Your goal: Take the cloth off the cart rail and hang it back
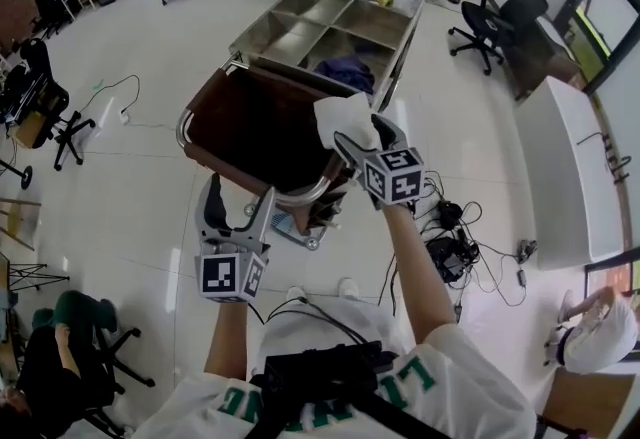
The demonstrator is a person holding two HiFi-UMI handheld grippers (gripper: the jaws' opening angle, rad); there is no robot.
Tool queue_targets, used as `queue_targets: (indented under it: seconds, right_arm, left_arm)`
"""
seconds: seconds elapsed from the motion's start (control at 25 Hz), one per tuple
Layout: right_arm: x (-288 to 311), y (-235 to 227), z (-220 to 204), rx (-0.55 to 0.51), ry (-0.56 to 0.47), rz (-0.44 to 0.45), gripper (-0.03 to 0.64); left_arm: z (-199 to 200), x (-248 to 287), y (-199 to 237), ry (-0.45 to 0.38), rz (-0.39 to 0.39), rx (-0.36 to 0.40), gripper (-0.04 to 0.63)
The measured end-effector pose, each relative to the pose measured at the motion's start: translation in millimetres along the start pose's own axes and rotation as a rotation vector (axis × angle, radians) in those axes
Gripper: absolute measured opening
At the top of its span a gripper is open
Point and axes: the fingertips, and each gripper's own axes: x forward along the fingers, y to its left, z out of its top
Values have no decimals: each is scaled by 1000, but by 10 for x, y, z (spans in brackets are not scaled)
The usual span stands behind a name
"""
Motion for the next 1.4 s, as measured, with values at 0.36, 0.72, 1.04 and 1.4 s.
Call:
queue_targets:
  seconds: [0.36, 0.72, 1.04, 1.4]
  right_arm:
    - [334, -183, -474, 150, 153, 7, 261]
    - [-184, 19, 47, 141, 1, 54, 123]
    - [-897, 323, 689, 71, -191, 69, 123]
    - [-1367, 764, 852, -39, -361, 127, 123]
  left_arm:
    - [26, -50, 56, 4, 33, 21, 407]
    - [152, 11, 116, -16, 44, 31, 407]
    - [233, 20, 176, -41, 55, 15, 407]
    - [286, -21, 93, -46, 49, 64, 407]
